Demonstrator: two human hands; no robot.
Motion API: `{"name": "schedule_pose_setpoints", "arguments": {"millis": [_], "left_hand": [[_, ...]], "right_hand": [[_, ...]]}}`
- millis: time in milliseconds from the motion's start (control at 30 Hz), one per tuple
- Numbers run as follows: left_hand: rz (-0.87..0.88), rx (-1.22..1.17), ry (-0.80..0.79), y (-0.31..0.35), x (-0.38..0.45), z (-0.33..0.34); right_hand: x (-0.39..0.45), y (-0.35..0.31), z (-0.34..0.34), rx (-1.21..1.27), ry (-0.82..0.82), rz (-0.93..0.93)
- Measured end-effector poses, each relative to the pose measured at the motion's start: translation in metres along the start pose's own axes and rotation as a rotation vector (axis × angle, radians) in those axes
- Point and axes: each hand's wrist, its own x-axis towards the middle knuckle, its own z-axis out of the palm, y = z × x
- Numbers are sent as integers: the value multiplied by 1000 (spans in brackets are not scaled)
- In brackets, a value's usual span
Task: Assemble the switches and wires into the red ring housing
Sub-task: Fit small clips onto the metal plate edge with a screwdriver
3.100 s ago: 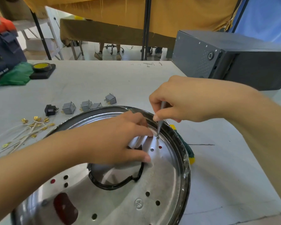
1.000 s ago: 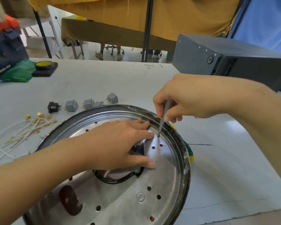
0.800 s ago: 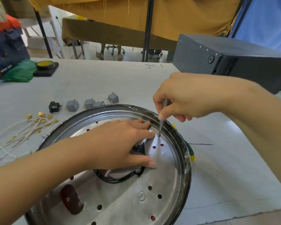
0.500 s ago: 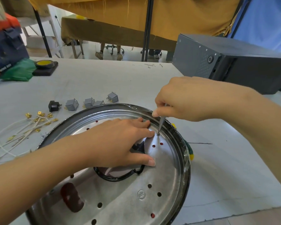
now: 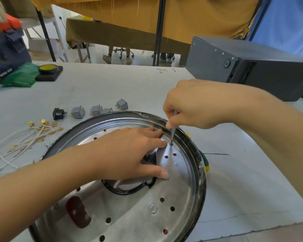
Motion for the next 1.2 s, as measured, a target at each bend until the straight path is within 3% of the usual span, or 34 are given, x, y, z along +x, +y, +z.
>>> {"name": "schedule_pose_setpoints", "arguments": {"millis": [167, 300, 433, 833, 1033, 1200], "left_hand": [[4, 14, 13, 0, 0, 0], [8, 18, 7, 0, 0, 0], [3, 20, 1, 0, 0, 0], [1, 20, -3, 1, 0, -1], [7, 13, 13, 0, 0, 0], [11, 19, 7, 0, 0, 0]], "right_hand": [[6, -3, -3, -65, -71, 61], [2, -5, 1, -114, -30, 26], [-4, -3, 0, 17, -84, -43], [-3, -4, 0, -60, 14, -30], [8, -5, -4, -64, -124, 70], [1, -1, -1, -65, -146, 20]]}}
